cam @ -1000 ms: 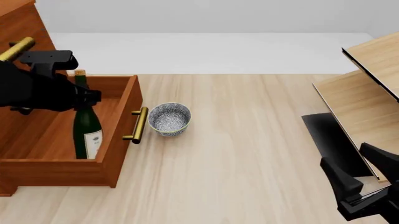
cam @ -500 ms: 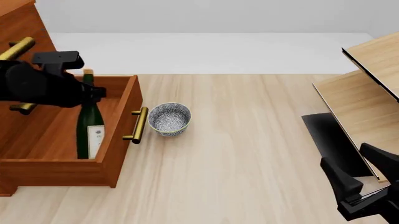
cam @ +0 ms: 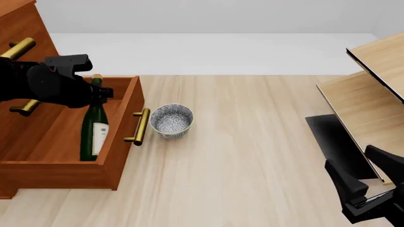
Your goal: Put the wine bottle in the bottom drawer of the cabinet.
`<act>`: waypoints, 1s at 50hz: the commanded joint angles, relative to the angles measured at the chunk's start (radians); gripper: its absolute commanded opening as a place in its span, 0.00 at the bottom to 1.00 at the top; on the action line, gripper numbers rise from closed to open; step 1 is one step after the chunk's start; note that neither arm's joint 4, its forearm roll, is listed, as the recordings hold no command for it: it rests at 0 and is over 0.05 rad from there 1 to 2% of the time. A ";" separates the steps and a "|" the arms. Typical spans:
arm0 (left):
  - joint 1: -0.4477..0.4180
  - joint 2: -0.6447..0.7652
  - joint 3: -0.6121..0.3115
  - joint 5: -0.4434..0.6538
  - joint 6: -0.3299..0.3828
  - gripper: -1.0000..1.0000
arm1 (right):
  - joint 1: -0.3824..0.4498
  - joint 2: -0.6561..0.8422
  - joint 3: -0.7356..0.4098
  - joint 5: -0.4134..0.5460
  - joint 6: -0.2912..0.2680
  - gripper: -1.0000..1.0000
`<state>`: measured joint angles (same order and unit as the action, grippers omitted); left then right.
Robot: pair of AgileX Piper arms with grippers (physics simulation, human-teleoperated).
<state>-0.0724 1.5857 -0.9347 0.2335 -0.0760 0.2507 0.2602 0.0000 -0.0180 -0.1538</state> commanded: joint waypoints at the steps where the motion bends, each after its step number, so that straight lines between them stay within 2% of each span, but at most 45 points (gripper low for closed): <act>1: 0.007 0.085 0.042 -0.009 0.029 0.00 | -0.004 -0.010 0.000 0.007 0.001 1.00; 2: 0.004 0.092 0.037 -0.009 0.006 0.00 | -0.005 -0.018 0.000 0.015 0.001 1.00; 4: 0.016 0.102 0.035 -0.016 0.026 0.00 | -0.006 -0.024 0.000 0.022 0.003 1.00; 8: 0.012 0.115 0.036 -0.024 0.020 0.00 | -0.006 0.005 0.000 -0.006 0.003 1.00; 22: 0.016 0.160 0.038 -0.058 0.032 0.00 | -0.011 -0.017 0.000 0.017 0.005 1.00; 50: 0.021 0.163 0.045 -0.072 0.056 0.00 | -0.010 -0.047 0.000 0.048 0.002 1.00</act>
<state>-0.0538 1.7316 -0.9225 0.1535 -0.0303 0.2408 0.2255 0.0000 0.0169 -0.1497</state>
